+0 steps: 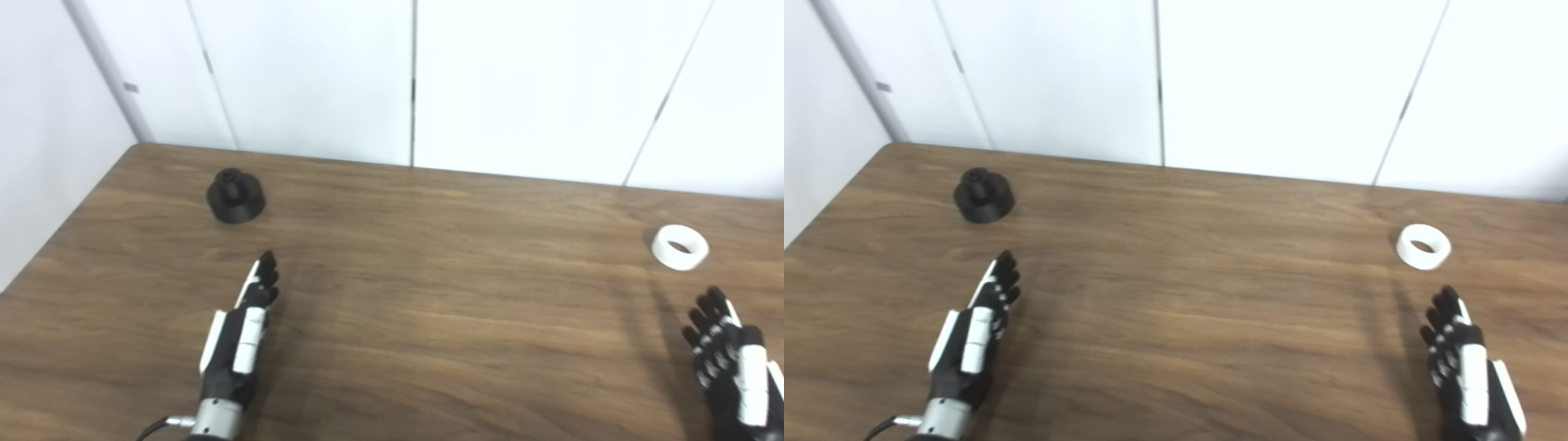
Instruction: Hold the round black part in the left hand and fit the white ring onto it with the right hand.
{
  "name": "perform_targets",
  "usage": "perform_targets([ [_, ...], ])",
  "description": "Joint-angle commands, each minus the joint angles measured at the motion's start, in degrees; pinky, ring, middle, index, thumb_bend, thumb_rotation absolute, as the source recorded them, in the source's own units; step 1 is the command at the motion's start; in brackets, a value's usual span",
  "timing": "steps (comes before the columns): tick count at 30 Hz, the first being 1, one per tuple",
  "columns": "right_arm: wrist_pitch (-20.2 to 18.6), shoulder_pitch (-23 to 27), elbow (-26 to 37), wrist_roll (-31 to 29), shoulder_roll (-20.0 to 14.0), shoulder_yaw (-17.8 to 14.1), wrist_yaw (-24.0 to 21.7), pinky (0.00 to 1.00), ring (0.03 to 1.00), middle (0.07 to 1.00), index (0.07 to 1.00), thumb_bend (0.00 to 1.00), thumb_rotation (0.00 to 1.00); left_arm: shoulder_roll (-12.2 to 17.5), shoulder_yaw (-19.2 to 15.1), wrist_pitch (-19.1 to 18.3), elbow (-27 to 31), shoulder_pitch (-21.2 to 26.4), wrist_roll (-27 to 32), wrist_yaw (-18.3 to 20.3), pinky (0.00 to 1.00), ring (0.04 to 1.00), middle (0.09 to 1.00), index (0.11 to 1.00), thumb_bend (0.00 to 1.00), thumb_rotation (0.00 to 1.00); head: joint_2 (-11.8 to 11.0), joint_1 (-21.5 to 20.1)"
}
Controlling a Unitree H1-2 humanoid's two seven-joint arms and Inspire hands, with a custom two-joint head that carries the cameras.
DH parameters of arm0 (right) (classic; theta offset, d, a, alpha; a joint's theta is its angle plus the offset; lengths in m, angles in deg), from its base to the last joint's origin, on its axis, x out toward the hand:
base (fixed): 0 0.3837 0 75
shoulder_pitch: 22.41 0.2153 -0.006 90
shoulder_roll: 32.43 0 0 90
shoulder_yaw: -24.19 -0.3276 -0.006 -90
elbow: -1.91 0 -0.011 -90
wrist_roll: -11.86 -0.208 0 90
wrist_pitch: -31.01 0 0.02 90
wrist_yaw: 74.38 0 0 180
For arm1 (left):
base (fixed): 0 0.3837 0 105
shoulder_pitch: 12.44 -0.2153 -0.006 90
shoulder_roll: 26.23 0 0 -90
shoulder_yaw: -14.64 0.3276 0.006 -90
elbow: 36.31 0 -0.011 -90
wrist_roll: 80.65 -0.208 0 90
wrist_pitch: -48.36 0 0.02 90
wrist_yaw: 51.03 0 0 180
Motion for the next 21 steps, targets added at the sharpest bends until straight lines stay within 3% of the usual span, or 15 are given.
perform_targets([
  [1, 2.1, 0.9, 1.4, -0.4, -1.2, -0.5, -0.5, 1.00, 1.000, 1.000, 1.000, 0.64, 1.00, -2.1, 0.4, 3.0, 0.3, -0.1, -0.8, -0.2, 1.00, 1.000, 1.000, 0.995, 0.65, 0.93, -0.5, 0.6],
  [12, 5.7, 1.1, -1.9, -0.4, -1.3, -0.3, -1.8, 1.00, 1.000, 1.000, 1.000, 0.67, 1.00, -2.5, 1.1, 6.1, -1.9, -0.1, -1.8, -0.7, 1.00, 1.000, 1.000, 1.000, 0.63, 0.94, -3.6, 0.4],
  [21, 5.7, 1.0, -1.8, -0.4, -1.4, -0.2, -1.8, 1.00, 1.000, 1.000, 1.000, 0.67, 1.00, -2.2, 1.0, 6.4, -1.9, -0.7, -3.1, -1.0, 1.00, 1.000, 1.000, 1.000, 0.63, 0.98, -3.7, 0.1],
])
